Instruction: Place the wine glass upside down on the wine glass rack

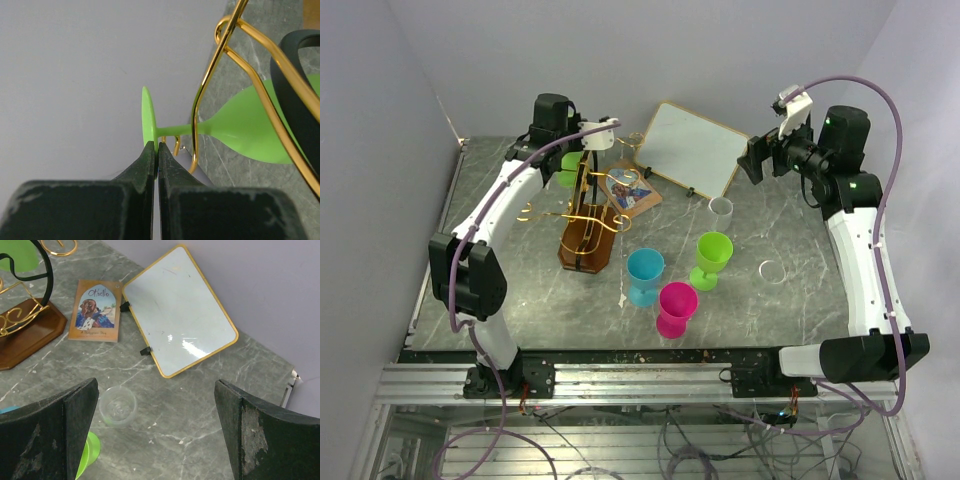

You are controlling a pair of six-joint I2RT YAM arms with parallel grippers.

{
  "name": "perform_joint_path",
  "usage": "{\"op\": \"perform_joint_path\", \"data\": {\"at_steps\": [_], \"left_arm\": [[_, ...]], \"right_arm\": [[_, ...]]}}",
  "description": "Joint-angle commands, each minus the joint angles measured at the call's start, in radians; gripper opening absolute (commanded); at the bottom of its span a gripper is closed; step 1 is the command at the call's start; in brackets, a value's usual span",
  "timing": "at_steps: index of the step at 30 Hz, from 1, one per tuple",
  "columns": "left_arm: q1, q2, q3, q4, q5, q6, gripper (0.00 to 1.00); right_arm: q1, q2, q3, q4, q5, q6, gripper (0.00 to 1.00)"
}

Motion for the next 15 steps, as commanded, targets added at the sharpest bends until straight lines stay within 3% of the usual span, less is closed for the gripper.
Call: {"op": "perform_joint_path", "data": {"at_steps": [1, 15], "left_arm": [[-0.009, -0.047, 0.002, -0.013, -0.029, -0.025, 0.07], [-0.010, -0.092, -0.030, -0.035, -0.046, -0.048, 0.07]], "right_arm": [[-0.008, -0.026, -0.006, 0.018, -0.015, 0.011, 1.00], [-0.011, -0.030, -0.008, 0.019, -0.013, 0.006, 1.00]]}}
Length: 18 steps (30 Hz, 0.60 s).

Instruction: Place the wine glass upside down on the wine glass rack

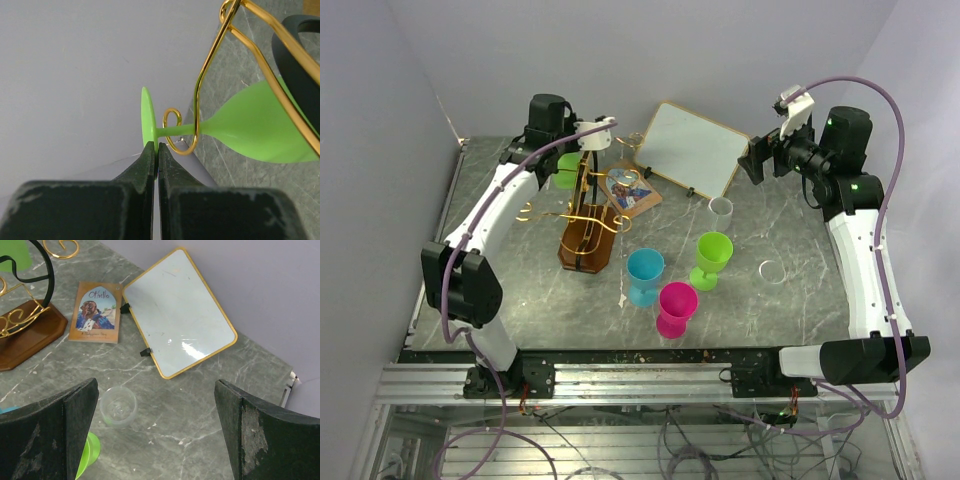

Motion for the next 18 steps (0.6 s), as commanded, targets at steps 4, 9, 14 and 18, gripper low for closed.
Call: {"op": "perform_joint_path", "data": {"at_steps": [4, 9, 14, 18], "left_arm": [[-0.008, -0.048, -0.018, -0.013, -0.039, -0.021, 0.07], [-0.005, -0.045, -0.035, 0.006, -0.085, -0.020, 0.07], [0.005, -0.022, -0.026, 0.006, -0.119, -0.032, 0.07], [0.014, -0.001, -0.005, 0.004, -0.138, -0.045, 0.07]], "right_arm": [[-0.008, -0.016, -0.003, 0.016, -0.010, 0.005, 1.00], [-0.008, -0.009, -0.002, 0.016, -0.011, 0.005, 1.00], [-0.008, -0.003, -0.001, 0.018, -0.015, 0.008, 1.00], [-0.009, -0.002, -0.004, 0.020, -0.014, 0.007, 1.00]]}}
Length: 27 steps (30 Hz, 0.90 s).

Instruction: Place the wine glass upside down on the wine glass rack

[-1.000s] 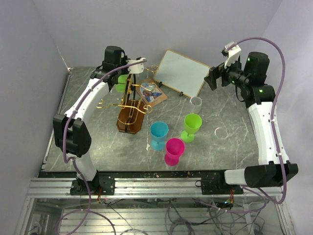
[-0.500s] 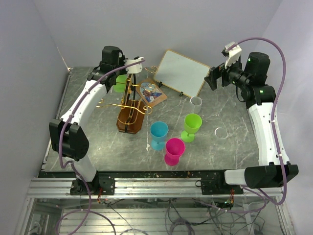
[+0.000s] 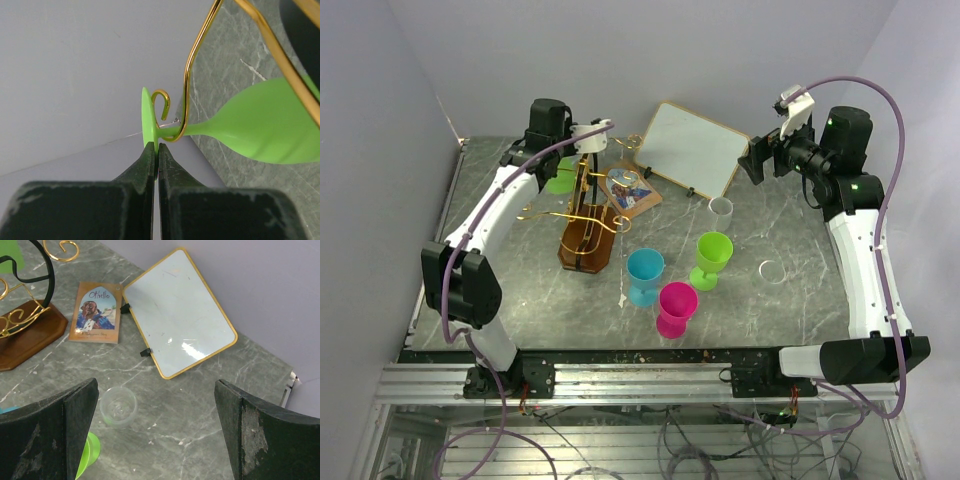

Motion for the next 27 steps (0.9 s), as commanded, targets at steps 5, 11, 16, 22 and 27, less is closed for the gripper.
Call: {"op": "perform_joint_path", "data": {"at_steps": [5, 11, 16, 22, 27], "left_arm": [[0.023, 0.045, 0.065, 0.007, -0.067, -0.037, 0.07], [0.026, 0.070, 0.095, 0.003, -0.056, -0.048, 0.07], [0.027, 0.095, 0.125, -0.004, -0.045, -0.059, 0.07], [0.026, 0.110, 0.147, -0.008, -0.020, -0.083, 0.07], [0.022, 0.113, 0.148, -0.011, 0.007, -0.090, 0.07]], "right_arm": [[-0.006, -0.003, -0.004, 0.020, -0.008, 0.005, 1.00], [-0.006, -0.001, -0.009, 0.022, -0.007, 0.006, 1.00], [-0.008, -0.003, -0.010, 0.022, -0.005, 0.006, 1.00], [-0.011, -0.006, -0.010, 0.022, -0.007, 0.007, 1.00], [-0.015, -0.007, -0.014, 0.025, -0.009, 0.008, 1.00]]}}
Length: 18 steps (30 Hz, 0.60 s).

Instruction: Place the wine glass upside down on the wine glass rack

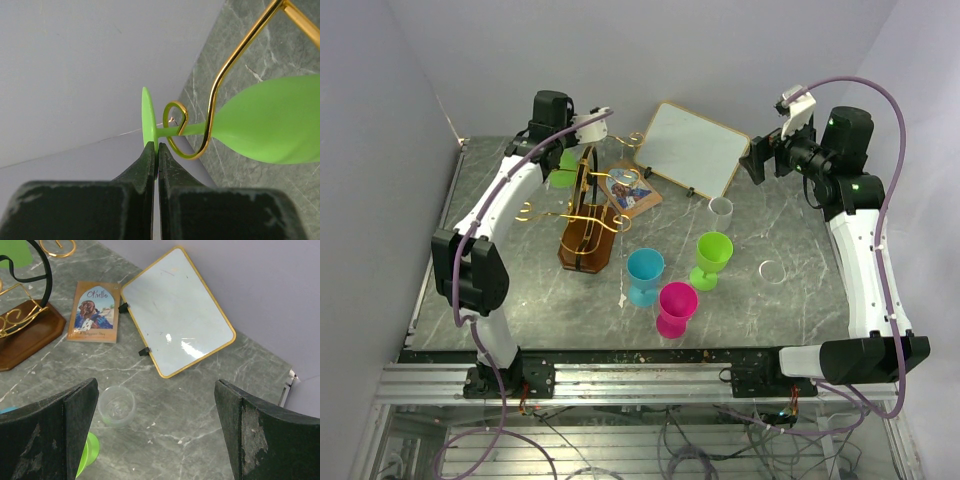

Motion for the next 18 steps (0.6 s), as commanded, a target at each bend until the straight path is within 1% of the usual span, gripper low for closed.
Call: {"op": "perform_joint_path", "data": {"at_steps": [1, 18], "left_arm": [[0.000, 0.014, 0.036, 0.004, 0.037, -0.020, 0.07], [-0.030, 0.024, 0.026, 0.003, 0.070, -0.022, 0.08]], "right_arm": [[-0.008, -0.007, -0.012, 0.024, -0.008, 0.008, 1.00], [-0.013, -0.003, -0.016, 0.027, -0.013, 0.010, 1.00]]}}
